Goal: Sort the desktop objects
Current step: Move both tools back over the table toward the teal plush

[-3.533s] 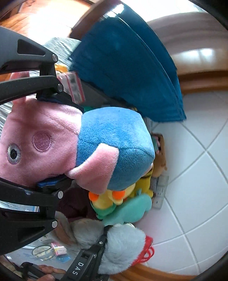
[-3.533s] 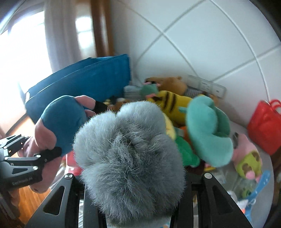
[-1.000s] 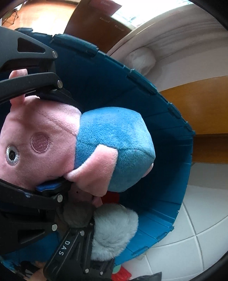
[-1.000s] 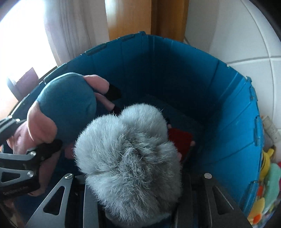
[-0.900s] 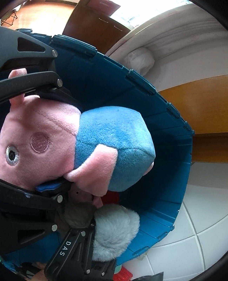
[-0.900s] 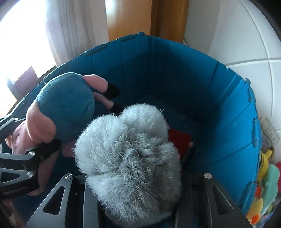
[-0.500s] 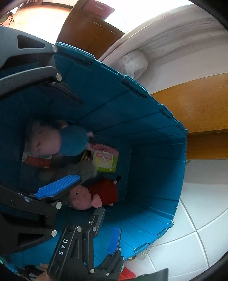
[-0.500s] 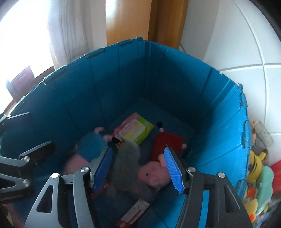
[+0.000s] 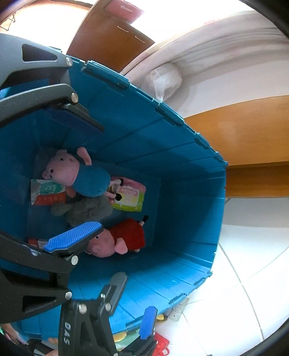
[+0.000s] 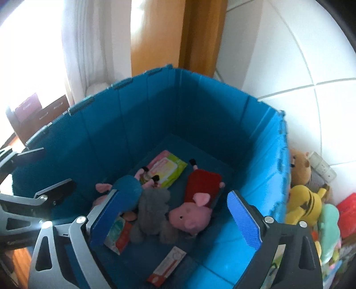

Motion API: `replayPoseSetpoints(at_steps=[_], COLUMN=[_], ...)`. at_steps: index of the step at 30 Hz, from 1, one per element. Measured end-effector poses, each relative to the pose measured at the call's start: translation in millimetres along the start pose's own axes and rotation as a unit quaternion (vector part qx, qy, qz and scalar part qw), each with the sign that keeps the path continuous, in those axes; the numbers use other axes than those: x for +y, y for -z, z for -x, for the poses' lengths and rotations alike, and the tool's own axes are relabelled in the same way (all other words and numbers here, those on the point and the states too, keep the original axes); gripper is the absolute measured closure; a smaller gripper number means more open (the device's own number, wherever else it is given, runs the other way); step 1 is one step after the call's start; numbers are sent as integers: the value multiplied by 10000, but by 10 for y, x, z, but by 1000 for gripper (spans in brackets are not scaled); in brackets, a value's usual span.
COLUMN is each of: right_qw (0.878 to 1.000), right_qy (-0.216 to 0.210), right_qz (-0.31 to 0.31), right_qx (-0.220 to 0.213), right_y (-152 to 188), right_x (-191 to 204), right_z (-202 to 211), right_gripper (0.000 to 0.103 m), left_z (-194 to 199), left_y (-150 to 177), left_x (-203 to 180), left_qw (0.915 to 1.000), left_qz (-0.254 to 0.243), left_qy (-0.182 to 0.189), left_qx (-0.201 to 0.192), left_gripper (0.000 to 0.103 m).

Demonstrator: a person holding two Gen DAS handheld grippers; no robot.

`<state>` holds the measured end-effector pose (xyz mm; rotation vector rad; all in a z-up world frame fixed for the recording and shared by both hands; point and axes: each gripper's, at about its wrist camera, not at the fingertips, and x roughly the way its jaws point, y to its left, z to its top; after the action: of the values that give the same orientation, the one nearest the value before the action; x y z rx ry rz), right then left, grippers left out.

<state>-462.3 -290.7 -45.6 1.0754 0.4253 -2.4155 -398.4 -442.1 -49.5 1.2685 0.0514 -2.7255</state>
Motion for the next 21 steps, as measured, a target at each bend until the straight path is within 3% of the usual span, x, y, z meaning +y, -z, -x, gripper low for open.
replayPoseSetpoints(at_steps=[6,11,21], right_qw=[9975,9907,9759], right_qy=[63,339,893], right_qz=[-418,-871,-1774], right_qx=[-568,-993,-901], right_y=[270,683,1803], right_x=[-184,-454,-1443], right_z=[620,1153,1731], right_gripper=[1,1,1], left_z=[281,509,934], left_y=[125,271,629], left_x=[-158,-576,-1788], left_qw=[9989,9955,9860], left_qz=[-140,-478,-1025], left_qy=[202,514,1037], left_qx=[-401,-632,-811], left_gripper=[23,23,23])
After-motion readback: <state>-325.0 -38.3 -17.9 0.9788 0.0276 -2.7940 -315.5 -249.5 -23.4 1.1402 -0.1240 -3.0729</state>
